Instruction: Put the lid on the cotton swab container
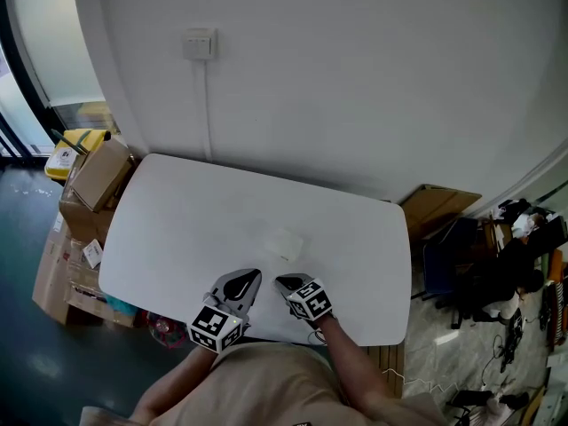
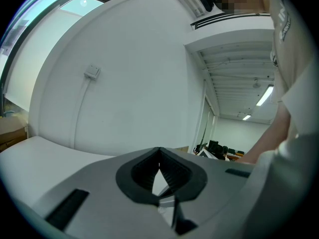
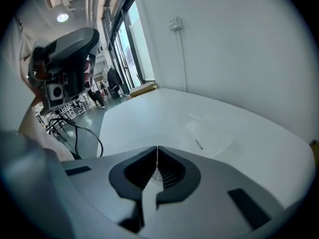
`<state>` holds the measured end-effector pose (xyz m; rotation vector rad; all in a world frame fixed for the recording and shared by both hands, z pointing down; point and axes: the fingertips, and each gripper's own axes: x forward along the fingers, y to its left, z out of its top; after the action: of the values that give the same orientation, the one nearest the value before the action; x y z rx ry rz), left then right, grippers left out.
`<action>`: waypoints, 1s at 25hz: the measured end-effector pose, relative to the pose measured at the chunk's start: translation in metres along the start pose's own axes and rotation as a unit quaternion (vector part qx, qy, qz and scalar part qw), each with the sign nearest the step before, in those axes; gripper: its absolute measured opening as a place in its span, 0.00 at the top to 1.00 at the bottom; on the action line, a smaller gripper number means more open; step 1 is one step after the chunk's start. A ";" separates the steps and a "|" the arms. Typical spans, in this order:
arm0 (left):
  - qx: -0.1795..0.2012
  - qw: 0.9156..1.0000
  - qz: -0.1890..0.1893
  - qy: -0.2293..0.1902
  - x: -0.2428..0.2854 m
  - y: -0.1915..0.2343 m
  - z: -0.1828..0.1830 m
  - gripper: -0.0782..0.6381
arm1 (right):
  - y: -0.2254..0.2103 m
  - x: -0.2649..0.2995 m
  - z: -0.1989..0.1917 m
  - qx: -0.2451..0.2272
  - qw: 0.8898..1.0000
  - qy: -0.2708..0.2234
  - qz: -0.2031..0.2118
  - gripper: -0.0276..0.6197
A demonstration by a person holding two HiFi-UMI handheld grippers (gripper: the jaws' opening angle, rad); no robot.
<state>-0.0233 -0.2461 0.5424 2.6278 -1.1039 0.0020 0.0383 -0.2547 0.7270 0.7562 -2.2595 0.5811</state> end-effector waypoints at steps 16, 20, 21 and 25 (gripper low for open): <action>0.005 1.000 -0.013 0.006 0.006 -0.009 -0.002 0.87 | -0.002 0.003 -0.007 0.051 0.998 -0.023 -0.004 0.93; 0.004 1.000 -0.013 0.009 0.006 -0.008 -0.004 0.87 | -0.002 0.004 -0.006 0.039 0.999 -0.016 -0.006 0.93; 0.004 1.000 -0.014 0.009 0.005 -0.008 -0.004 0.87 | -0.002 0.004 -0.006 0.039 0.999 -0.016 -0.006 0.93; 0.008 1.000 -0.017 0.008 0.005 -0.010 -0.003 0.87 | -0.001 0.005 -0.007 0.027 0.999 -0.016 -0.012 0.93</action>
<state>-0.0126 -0.2417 0.5429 2.6562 -1.0571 0.0244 0.0390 -0.2529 0.7348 0.8251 -2.2690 0.6246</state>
